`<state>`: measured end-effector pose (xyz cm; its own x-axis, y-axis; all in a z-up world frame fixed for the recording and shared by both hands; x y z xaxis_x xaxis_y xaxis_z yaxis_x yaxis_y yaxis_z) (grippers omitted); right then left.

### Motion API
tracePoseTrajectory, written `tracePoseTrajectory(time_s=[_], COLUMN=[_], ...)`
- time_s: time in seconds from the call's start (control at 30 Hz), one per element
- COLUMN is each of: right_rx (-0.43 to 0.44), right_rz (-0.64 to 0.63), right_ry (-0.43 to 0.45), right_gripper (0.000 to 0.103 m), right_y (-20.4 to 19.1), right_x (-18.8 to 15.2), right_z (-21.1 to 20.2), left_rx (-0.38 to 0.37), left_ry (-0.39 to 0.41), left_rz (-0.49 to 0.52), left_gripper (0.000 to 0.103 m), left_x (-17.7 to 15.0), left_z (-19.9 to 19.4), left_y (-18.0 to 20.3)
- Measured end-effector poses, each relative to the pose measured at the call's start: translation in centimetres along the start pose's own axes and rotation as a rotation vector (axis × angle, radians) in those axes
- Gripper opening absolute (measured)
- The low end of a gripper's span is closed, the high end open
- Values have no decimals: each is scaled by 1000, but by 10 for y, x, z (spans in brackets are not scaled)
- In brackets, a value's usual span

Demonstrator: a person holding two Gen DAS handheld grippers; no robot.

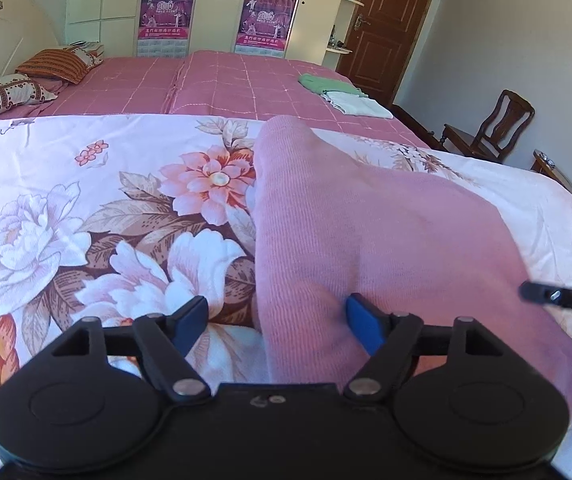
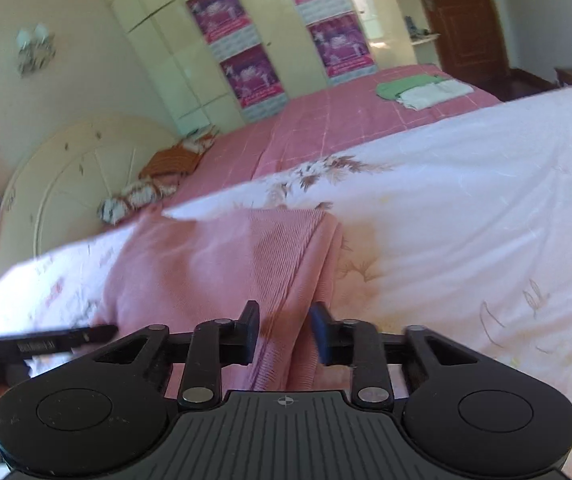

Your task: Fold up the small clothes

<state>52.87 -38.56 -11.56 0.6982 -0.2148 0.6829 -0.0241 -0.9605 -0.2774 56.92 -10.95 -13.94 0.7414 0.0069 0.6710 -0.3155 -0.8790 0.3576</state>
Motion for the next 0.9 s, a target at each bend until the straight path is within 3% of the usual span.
tracePoseTrajectory(time_s=[0.03,0.07,0.13,0.2,0.27,0.37,0.43,0.47,0.5,0.57,0.6,0.73,0.83,0.87,0.9], right_rx=[-46,-39,-37,-40,35,102,51,-17,-27,8,31,-18,-29,-28,-50], right_rz=[-22,-2,53,53,18,-105,-190,-234,-243,-158,-123,-101,-125,-155,-208], right_ry=[-35,-31,-42,2,56,79,-16,-89,-111,-75,-12,123,130,131,133], right_gripper=[10,10,11,11,11,11,11,11,14,14,14,14,14,14,14], right_y=[3,5,12,8,-5,-26,-27,-20,-15,-12,-13,-24,-39,-45,-48], right_x=[-8,-9,-7,-3,-5,-26,-55,-72,-80,-64,-48,12,42,46,45], right_z=[12,15,10,-15,-51,-86,-74,-59,-51,-59,-64,-46,-9,2,14], left_rx=[-2,-6,-35,-58,-85,-84,-53,-57,-63,-37,-26,-28,-14,24,57], left_ry=[2,1,20,46,46,7,-17,-4,15,91,110,140,50,-20,-64], left_rz=[-1,-7,-15,13,41,72,91,72,53,80,96,77,52,67,78], left_gripper=[79,78,62,61,61,67,83,84,82,80,77,72,73,77,89], left_x=[0,0,3,-1,-15,-48,-69,-68,-60,-31,-16,50,68,63,54], left_z=[0,-3,-16,-37,-53,-60,-56,-58,-62,-67,-64,-28,14,33,45], left_y=[-1,-1,4,14,24,28,19,16,13,13,14,14,5,-3,-10])
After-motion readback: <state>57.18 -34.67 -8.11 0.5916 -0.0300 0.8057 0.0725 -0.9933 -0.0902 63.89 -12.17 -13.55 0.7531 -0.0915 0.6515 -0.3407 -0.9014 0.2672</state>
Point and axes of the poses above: each gripper's, at about its wrist camera, not at the fingertips, and z roughly the way its jaws point, y to its right, x to its top, the point moved 9 cm from there along z, roughly the way its jaws point, and after that the axes turned 14 degrees about -x, right-handed, at the moved point
